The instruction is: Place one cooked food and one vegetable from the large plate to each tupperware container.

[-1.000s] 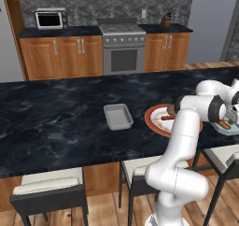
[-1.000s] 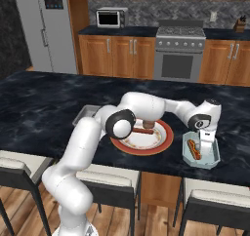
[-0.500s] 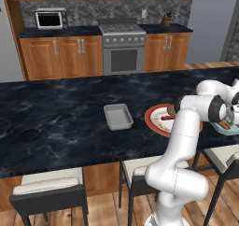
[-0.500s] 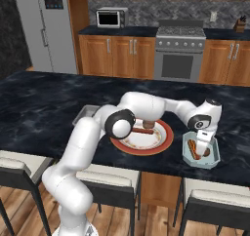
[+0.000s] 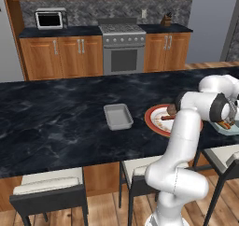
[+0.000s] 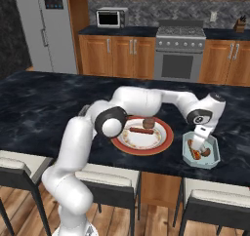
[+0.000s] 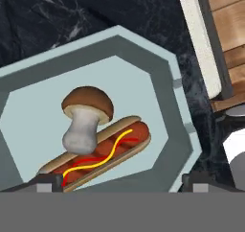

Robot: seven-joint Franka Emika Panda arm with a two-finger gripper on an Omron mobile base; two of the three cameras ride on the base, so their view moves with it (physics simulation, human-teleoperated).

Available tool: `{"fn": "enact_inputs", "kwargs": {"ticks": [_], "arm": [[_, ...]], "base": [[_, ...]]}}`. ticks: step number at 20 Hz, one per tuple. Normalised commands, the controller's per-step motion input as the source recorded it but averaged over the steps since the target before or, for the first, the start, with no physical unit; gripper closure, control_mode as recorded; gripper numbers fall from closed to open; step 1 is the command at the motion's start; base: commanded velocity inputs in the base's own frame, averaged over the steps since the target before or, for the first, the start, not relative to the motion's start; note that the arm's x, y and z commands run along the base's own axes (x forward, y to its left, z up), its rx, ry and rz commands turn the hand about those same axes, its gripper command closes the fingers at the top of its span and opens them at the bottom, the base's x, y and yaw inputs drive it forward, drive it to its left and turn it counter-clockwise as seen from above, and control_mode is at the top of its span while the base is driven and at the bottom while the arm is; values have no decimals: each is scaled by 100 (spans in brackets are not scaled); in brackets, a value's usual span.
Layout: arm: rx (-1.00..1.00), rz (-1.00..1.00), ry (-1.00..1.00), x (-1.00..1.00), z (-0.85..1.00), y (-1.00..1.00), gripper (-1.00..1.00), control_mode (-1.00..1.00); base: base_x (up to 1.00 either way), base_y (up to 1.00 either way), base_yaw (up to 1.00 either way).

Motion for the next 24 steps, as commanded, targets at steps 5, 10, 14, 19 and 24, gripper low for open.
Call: {"fn": "enact_inputs", "kwargs": {"ticks": [5,10,14,19,24], "arm": [[3,10,-1,-27,24,98,-100,-100],[0,29,0,0,19,100,-100,-100],[0,51,-1,0,0,100,-100,-100],[-8,44,-4,5,0,88,-100,-100],[-13,6,-7,40,1,63,-100,-100]], "base": [[0,0,0],[0,0,0],[0,0,0],[0,0,0],[0,0,0]]}}
